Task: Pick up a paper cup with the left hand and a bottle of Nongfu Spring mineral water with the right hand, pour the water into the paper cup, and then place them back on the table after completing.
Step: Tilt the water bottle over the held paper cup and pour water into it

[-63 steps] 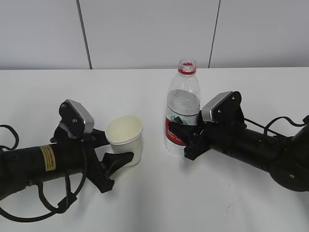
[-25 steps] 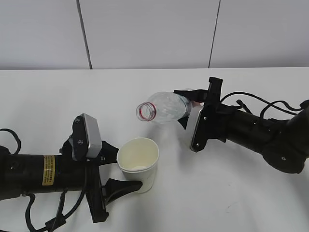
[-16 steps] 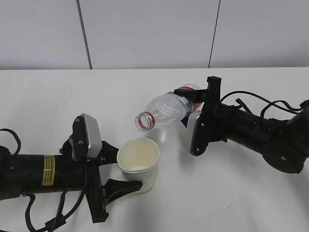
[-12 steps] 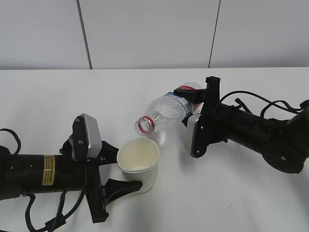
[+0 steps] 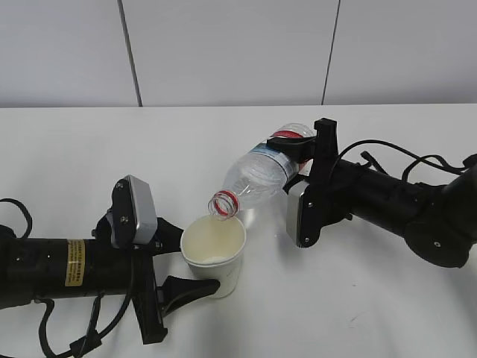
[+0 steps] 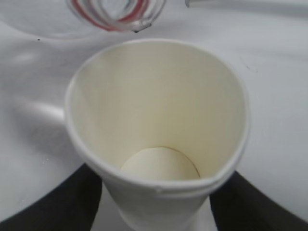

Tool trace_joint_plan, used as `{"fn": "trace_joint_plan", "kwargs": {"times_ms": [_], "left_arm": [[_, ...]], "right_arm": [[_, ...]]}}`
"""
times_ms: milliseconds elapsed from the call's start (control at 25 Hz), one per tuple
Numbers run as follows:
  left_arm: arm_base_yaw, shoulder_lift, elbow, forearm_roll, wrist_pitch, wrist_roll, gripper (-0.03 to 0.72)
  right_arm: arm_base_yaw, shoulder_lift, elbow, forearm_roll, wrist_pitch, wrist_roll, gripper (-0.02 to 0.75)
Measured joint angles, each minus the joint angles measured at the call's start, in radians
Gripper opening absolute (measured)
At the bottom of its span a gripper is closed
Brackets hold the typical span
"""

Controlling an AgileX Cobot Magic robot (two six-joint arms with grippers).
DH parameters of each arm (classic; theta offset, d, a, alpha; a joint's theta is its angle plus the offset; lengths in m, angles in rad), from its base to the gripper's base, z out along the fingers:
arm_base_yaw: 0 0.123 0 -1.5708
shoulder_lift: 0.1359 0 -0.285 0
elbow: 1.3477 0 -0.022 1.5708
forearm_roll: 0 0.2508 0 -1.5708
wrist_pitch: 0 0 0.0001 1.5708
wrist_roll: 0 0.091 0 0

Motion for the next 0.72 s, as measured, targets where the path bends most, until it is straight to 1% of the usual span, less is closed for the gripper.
{"fn": "trace_joint_plan", "kwargs": {"times_ms": [360,720], "left_arm": [[0.0,0.0,0.0,0.0,0.0,0.0,0.433],[0.0,0.0,0.0,-0.015,0.006,0.0,0.433]], "right_arm": [[0.0,0.0,-0.039,0.0,0.002,-0.011,0.386],[0.0,0.0,-0.042,0.0,0.002,-0.07,0.386]]}}
